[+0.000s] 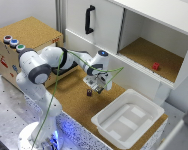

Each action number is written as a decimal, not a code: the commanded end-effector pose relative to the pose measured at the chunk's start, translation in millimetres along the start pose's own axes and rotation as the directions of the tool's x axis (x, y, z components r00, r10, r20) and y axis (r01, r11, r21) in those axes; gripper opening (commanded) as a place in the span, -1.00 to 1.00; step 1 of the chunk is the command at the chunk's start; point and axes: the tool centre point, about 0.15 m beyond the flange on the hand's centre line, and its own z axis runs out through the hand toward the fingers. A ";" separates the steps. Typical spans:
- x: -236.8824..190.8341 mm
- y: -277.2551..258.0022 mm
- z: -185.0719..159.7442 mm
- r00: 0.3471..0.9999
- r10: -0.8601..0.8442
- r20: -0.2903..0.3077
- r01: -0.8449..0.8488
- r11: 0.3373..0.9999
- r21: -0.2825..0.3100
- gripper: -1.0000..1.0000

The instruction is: Grasp the yellow block, then turn it right

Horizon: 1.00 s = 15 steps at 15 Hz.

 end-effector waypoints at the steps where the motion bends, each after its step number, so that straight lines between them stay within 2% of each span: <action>1: 31.3 3.5 26.6 0.956 0.283 0.076 -0.277 0.957 -0.083 -1.00; 3: 29.7 15.6 28.4 0.909 0.412 0.062 -0.405 0.909 -0.100 -1.00; 5: 23.9 28.3 32.5 0.831 0.555 0.051 -0.551 0.832 -0.070 -1.00; 7: 14.9 32.7 38.2 0.694 0.717 0.055 -0.718 0.696 -0.017 -1.00; 9: 15.0 32.9 41.4 0.606 0.792 0.069 -0.794 0.608 -0.011 -1.00; 10: 13.2 34.0 38.2 0.531 0.845 0.067 -0.845 0.534 -0.025 -1.00; 11: 13.6 32.1 38.2 0.465 0.882 0.080 -0.885 0.466 0.013 -1.00; 13: 18.5 29.8 35.4 0.351 0.934 0.066 -0.934 0.345 0.090 -1.00; 14: 23.0 33.0 38.0 0.328 0.941 0.077 -0.940 0.318 0.124 -1.00; 15: 30.7 38.8 36.9 0.327 0.942 0.080 -0.940 0.315 0.132 -1.00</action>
